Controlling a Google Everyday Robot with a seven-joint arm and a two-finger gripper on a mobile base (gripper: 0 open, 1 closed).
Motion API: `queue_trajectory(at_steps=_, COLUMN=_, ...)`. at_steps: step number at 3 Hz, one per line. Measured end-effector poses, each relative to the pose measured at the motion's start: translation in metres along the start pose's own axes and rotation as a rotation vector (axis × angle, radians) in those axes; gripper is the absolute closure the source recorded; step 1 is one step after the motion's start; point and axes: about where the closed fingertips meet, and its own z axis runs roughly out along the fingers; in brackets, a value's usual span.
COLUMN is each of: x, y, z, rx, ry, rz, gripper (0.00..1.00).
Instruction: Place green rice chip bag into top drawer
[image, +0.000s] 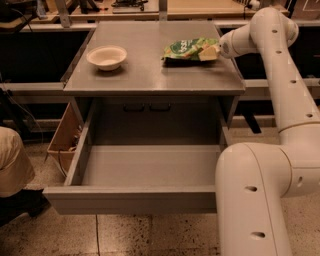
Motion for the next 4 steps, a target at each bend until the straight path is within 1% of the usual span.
queue_trajectory(at_steps=1, x=-0.026, y=0.004, z=-0.043, rx=0.005, ry=-0.002, rz=-0.076, gripper=0.95)
queue_trajectory(at_steps=2, x=-0.045, y=0.007, z=-0.079, rx=0.008, ry=-0.018, rz=-0.119, gripper=1.00)
queue_trajectory(at_steps=3, x=-0.046, y=0.024, z=-0.104, rx=-0.051, ry=-0.047, rz=-0.132, gripper=1.00)
queue_trajectory(at_steps=4, x=-0.062, y=0.044, z=-0.152, rx=-0.083, ry=-0.136, rz=-0.113, gripper=1.00)
